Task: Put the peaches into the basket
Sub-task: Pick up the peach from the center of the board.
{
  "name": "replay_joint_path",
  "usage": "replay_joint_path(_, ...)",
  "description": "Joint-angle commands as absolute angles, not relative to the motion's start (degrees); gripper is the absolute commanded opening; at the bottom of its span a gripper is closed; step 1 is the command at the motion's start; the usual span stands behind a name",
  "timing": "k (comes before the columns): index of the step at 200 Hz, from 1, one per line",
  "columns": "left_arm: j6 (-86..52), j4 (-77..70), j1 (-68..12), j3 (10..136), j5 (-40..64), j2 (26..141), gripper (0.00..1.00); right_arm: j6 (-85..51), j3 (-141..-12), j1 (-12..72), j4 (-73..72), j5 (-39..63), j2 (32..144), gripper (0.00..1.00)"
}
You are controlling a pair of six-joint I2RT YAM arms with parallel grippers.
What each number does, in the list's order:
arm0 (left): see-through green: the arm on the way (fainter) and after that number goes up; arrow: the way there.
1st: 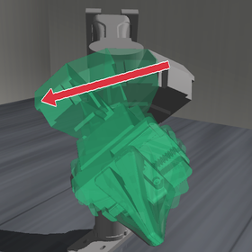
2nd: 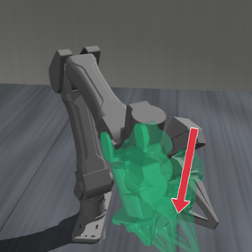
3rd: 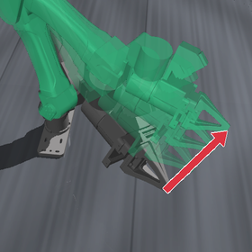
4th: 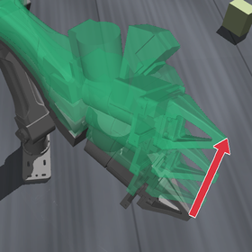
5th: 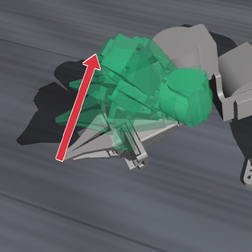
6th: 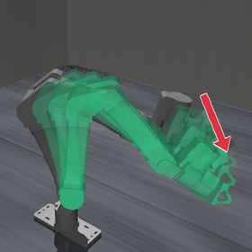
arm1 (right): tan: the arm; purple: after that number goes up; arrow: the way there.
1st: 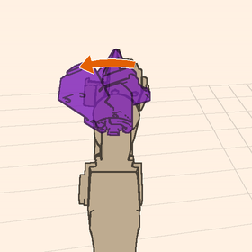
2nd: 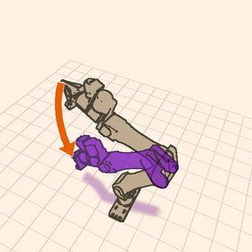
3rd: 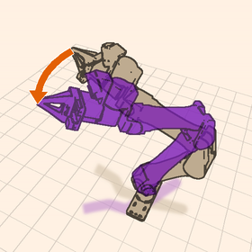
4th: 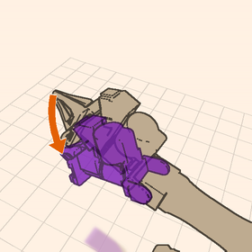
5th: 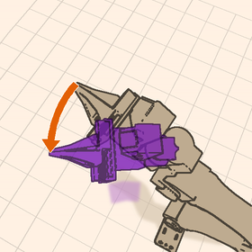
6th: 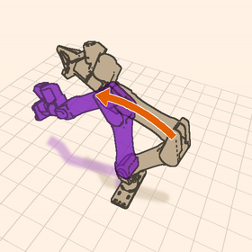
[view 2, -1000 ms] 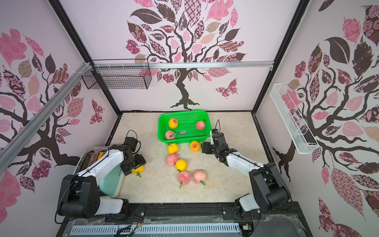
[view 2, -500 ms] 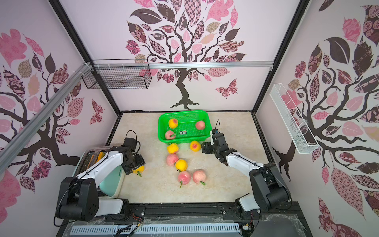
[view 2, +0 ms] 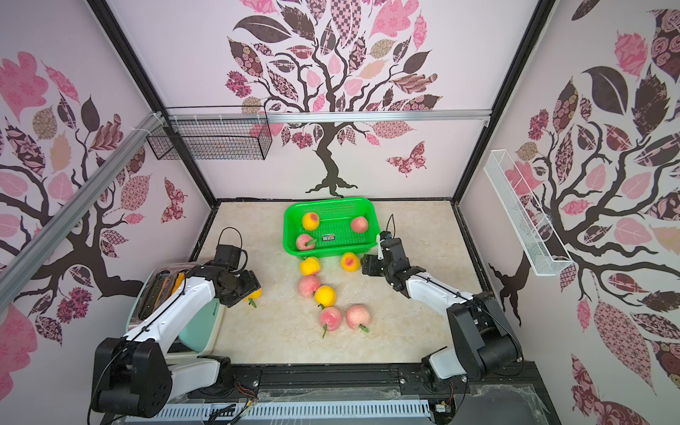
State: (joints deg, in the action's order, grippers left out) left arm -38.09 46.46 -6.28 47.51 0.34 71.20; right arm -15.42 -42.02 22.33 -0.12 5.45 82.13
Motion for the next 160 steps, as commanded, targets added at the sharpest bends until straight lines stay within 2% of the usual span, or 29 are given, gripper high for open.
replay_joint_path(1,-36.22,46.83,-5.98,50.20,0.60,71.25,0.54,-15.03,-43.83,22.83,-0.18,4.57,82.28,0.78)
replay_joint_path(160,-35.17,45.38,-5.98,64.93,4.60,71.95,0.56,-14.85,-43.59,22.82,0.18,4.48,80.69,0.78)
